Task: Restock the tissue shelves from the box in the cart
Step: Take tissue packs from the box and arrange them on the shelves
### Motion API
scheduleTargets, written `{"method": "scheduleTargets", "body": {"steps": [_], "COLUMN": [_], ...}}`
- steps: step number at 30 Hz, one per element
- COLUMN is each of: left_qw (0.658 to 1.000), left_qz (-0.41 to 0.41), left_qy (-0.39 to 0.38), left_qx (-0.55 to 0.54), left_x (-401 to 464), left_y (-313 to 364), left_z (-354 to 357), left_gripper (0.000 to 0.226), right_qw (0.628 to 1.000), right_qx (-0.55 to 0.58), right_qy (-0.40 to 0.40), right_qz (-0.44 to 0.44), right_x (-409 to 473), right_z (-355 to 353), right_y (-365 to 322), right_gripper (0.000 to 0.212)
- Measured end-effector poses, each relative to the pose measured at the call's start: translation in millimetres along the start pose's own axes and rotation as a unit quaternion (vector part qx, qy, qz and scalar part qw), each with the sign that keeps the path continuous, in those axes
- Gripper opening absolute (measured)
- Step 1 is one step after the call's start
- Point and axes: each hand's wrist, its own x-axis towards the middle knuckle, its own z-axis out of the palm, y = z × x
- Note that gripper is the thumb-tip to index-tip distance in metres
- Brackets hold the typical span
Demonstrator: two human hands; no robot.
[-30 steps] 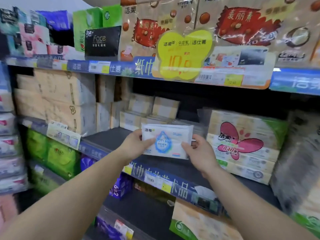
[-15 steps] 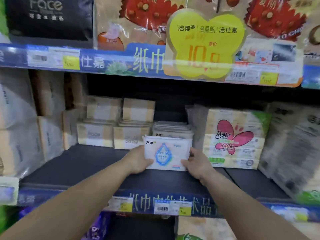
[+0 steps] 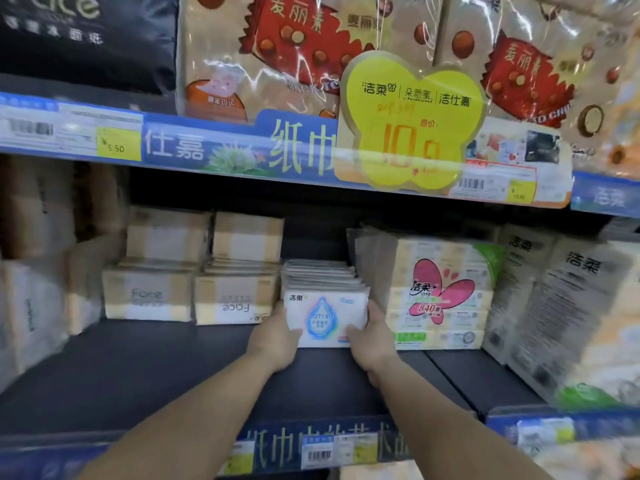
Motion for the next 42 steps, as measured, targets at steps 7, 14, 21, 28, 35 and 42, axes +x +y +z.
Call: {"method": "scheduleTargets", "body": {"steps": [7, 14, 21, 28, 35, 42], "left_qw": [0.999, 0.998, 0.993, 0.972, 0.933, 0.881], "left_qz": [-0.003, -0.061, -0.084, 0.069, 0.225, 0.355], "left_qy": [-0.001, -0.016, 0.007, -0.03, -0.162, -0.236], "left_qx": [0.033, -0.006, 0.086, 0.222, 0.229, 0.204], "left_x": [-3.5, -4.6, -43.8, -150.8, -260.3, -341.2], "left_y": [0.1, -0.9, 35.8, 166.1, 329.8, 461.6], "left_z": [2.6, -5.8, -20.9, 59.2, 207.2, 330.2], "left_gripper": [0.071, 0.079, 0.078, 0.068, 0.066, 0.053], "right_qw": [0.999, 0.999, 0.992, 0.951, 0.896, 0.884], "right_qx": [0.038, 0.003, -0.076, -0.282, -0.443, -0.431], "right_qy": [-0.008, -0.036, -0.096, -0.058, 0.004, 0.134], "right_qz": [0.012, 0.016, -0.036, -0.115, 0.007, 0.121], "right_x": [-2.1, -6.7, -46.7, -119.7, -207.2, -285.0], "right_z": [2.7, -3.9, -52.7, -190.1, -399.8, -559.9], "right_y": [7.7, 3.1, -3.7, 40.2, 141.3, 221.7], "right_gripper": [0.066, 0.056, 0.039, 0.055, 0.062, 0.056]}}
